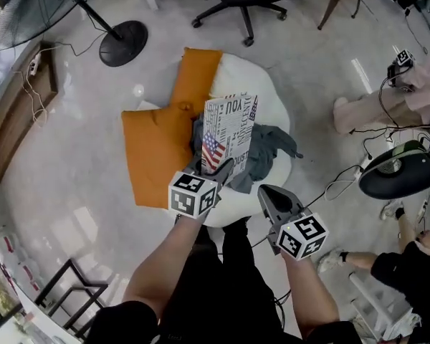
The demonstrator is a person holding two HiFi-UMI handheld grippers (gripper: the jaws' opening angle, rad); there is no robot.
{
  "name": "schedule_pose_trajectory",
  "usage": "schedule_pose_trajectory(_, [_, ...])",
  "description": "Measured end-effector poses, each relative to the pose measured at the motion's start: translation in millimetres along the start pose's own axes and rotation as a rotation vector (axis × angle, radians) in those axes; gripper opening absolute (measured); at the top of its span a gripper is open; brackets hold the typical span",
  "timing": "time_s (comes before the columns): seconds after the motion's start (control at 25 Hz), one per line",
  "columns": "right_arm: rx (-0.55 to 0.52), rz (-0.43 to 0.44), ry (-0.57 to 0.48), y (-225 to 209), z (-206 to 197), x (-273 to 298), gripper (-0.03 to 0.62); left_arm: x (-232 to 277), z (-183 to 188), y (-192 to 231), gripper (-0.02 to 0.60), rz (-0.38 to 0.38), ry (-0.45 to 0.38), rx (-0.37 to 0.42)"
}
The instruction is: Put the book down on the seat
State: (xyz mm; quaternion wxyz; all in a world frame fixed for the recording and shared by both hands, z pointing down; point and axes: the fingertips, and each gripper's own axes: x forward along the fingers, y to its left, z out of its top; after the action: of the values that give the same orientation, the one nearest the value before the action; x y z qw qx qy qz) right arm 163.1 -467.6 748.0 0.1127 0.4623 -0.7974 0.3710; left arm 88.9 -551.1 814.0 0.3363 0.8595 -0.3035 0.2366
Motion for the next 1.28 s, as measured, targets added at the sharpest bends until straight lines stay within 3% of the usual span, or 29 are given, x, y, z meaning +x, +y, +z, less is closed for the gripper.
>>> schedule_pose_trajectory(0.28, [0.036, -0.007, 0.068, -59, -81, 54, 0.015, 95, -63, 49, 0.166, -0.032, -0.015, -0.129])
schedule_pose_trajectory(0.68, [0.091, -0.008, 0.088, -81, -138, 94, 0.015, 228, -83, 125, 0.176, -0.125, -0.031, -0.436])
schedule_pose_trajectory(0.76, [0.1, -0.01, 0.1, -79, -146, 95, 0.015, 242, -91, 126, 0.234, -0.156, 0.009, -0.415])
schedule_pose_trajectory(0.88, [0.109, -0.011, 0.099, -72, -146, 97, 0.015, 238, -110, 138, 0.316, -0.076, 0.113, -0.34])
schedule_pose_trajectory(1.08, [0.106, -0.003, 0.067, -50, -124, 97, 0.015, 202, -141, 155, 0.33, 0.039, 0.19, -0.395])
schedule_pose_trajectory(1.2, [0.08, 0.013, 0.05, -25, -104, 95, 0.015, 184, -144, 157, 0.336, 0.049, 0.259, -0.391])
schedule_pose_trajectory(1.28, [0.068, 0.019, 0.041, -11, -94, 94, 0.015, 177, -141, 154, 0.342, 0.04, 0.325, -0.347])
